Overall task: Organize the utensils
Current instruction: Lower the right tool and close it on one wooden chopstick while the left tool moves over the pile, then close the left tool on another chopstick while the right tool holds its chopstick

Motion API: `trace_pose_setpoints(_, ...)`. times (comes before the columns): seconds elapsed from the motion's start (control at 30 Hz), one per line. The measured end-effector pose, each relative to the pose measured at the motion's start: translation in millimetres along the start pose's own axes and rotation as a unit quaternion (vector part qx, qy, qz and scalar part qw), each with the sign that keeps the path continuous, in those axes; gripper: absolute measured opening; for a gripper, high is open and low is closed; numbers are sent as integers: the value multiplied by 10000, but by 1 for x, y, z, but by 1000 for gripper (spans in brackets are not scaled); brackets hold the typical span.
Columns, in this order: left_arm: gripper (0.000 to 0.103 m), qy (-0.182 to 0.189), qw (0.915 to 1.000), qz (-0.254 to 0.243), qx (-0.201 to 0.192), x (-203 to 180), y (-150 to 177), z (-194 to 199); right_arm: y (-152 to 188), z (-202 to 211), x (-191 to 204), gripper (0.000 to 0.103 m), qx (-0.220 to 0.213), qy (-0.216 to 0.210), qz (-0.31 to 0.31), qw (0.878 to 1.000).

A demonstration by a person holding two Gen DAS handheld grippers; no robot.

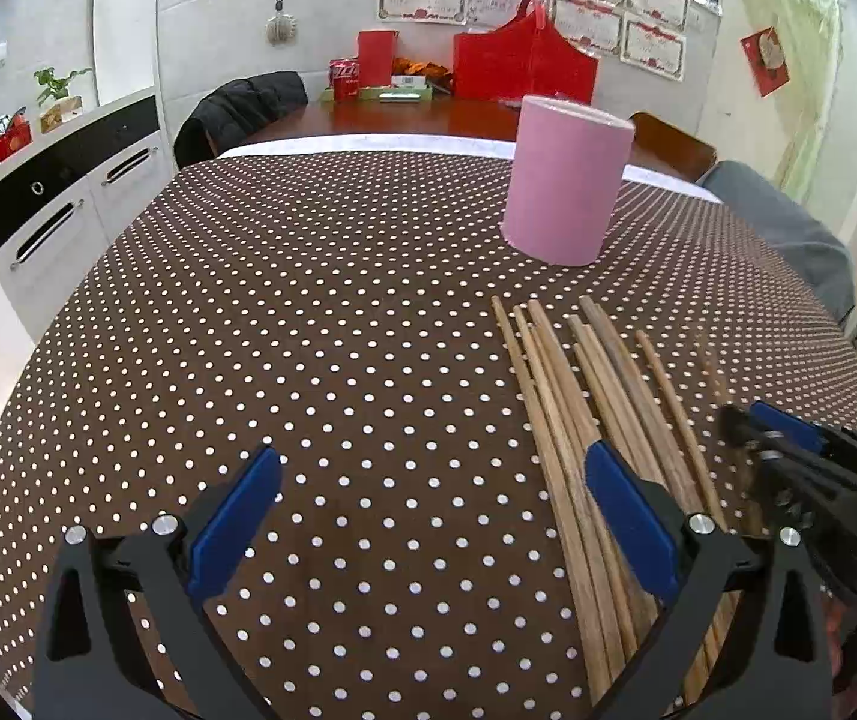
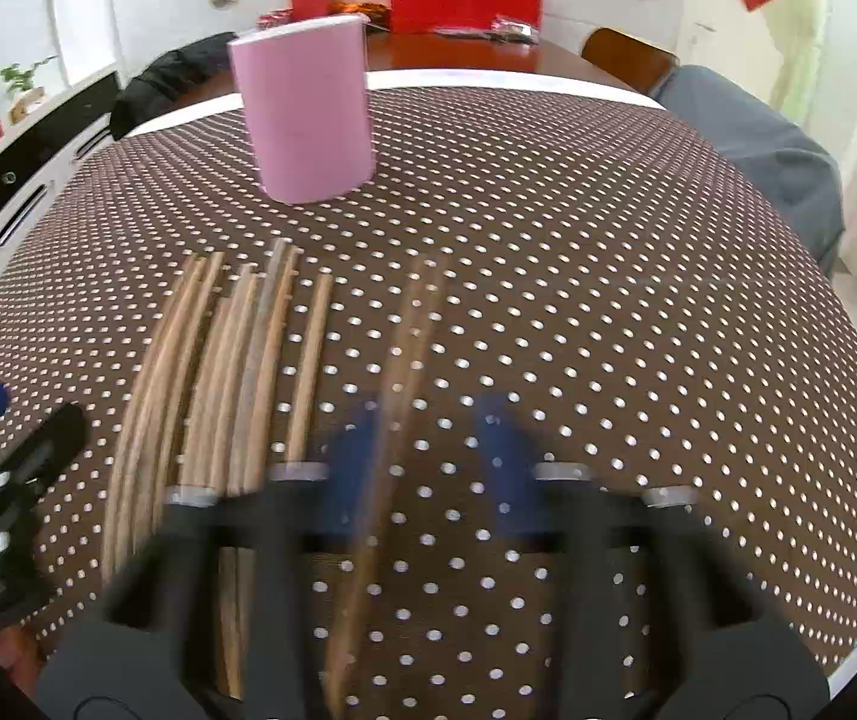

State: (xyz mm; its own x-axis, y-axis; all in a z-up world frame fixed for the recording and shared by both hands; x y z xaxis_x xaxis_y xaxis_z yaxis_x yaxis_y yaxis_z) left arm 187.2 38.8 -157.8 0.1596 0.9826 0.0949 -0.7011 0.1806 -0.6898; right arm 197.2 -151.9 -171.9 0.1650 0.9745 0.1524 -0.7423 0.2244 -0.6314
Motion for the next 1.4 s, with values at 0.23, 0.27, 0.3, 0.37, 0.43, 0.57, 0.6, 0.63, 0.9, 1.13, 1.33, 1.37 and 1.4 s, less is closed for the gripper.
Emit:
trace_pose_setpoints(0.23,99,-364,9991,-141,168,-2,-5,-12,-2,0,-14,12,86,-619,-449,9970)
trace_pose_setpoints(0.27,99,-370,9989,-172,210,-4,-4,-14,-2,1,-14,12,89,-647,-467,9968)
trace_pose_setpoints(0.3,99,-403,9987,-199,254,-5,-4,-16,-1,2,-12,12,89,-655,-468,9967)
trace_pose_setpoints(0.37,99,-605,9970,-263,399,-6,-3,-21,-3,3,-11,12,88,-680,-473,9965)
trace_pose_setpoints(0.43,99,-585,9970,-294,412,-9,-5,-23,-1,5,-14,12,92,-754,-521,9957)
trace_pose_setpoints(0.57,99,-513,9968,-367,485,-20,-9,-28,0,7,-16,12,100,-881,-579,9944)
trace_pose_setpoints(0.6,99,-514,9967,-352,512,-22,-9,-29,0,7,-17,12,105,-912,-605,9939)
trace_pose_setpoints(0.63,99,-545,9963,-330,571,-22,-10,-31,1,9,-18,12,108,-938,-627,9936)
trace_pose_setpoints(0.9,99,-584,9945,117,859,-15,-8,-39,1,8,-19,12,118,-1011,-613,9929)
trace_pose_setpoints(1.13,99,-543,9960,279,647,-8,-12,-27,0,7,-20,12,121,-1013,-610,9929)
trace_pose_setpoints(1.33,99,-396,9959,340,736,8,-10,-40,0,7,-20,12,117,-983,-589,9933)
trace_pose_setpoints(1.37,99,-368,9959,320,760,8,-10,-42,0,7,-21,12,116,-981,-588,9934)
trace_pose_setpoints(1.4,99,-306,9961,257,788,5,-10,-44,0,7,-20,12,116,-981,-588,9934)
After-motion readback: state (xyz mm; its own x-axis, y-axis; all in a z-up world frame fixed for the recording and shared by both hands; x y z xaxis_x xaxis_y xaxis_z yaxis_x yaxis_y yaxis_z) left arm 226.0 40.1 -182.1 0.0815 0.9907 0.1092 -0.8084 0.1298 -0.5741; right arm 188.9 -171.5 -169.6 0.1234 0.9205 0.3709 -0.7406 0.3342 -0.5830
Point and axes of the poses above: each gripper's, at about its wrist camera, not at the fingertips, and z roughly against the way its jaws point, x to its left, y to its underside, the point moved 9 cm from there along -z, roughly the way its jaws point, and after that the axes turned 11 degrees about -z, right-handed, at the moved point
